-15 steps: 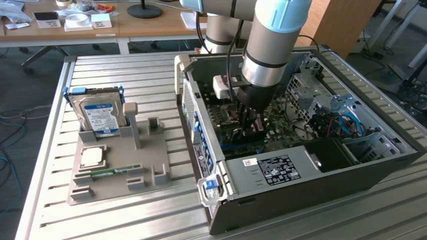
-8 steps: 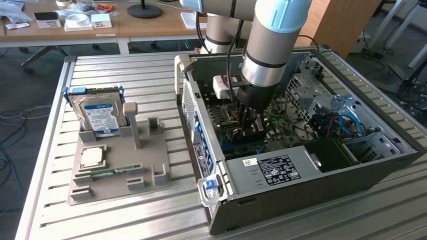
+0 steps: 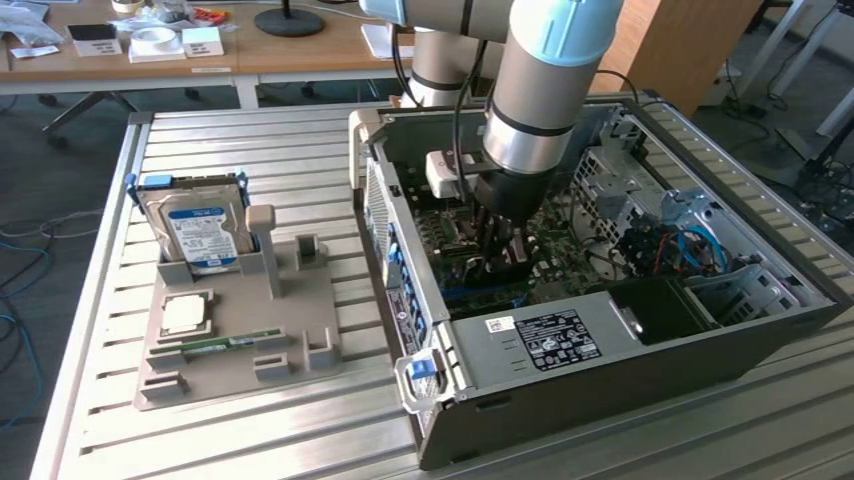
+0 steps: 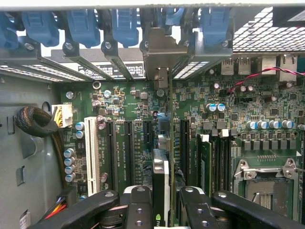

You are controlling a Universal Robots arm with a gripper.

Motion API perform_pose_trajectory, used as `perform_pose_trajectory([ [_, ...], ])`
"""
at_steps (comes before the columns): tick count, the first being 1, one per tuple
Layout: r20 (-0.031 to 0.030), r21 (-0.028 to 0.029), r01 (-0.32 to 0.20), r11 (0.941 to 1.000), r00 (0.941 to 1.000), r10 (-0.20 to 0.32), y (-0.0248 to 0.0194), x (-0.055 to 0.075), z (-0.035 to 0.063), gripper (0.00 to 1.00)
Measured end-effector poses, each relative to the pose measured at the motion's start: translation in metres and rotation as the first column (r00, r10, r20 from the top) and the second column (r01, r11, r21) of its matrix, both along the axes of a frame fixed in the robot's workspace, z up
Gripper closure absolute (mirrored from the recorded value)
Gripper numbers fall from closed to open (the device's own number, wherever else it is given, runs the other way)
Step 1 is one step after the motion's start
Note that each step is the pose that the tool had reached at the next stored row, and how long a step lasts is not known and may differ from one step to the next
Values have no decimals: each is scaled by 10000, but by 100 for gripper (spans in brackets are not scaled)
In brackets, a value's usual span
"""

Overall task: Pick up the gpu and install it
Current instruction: 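Insert the gpu into the slot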

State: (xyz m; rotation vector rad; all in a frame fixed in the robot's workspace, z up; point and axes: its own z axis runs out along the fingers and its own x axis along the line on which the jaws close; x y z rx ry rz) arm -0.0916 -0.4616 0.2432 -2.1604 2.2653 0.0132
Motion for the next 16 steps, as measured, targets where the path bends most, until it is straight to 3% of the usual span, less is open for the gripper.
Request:
perform_pose_trajectory([
  [16,1,2,0,10000,10000,0,0,0,-15,73],
])
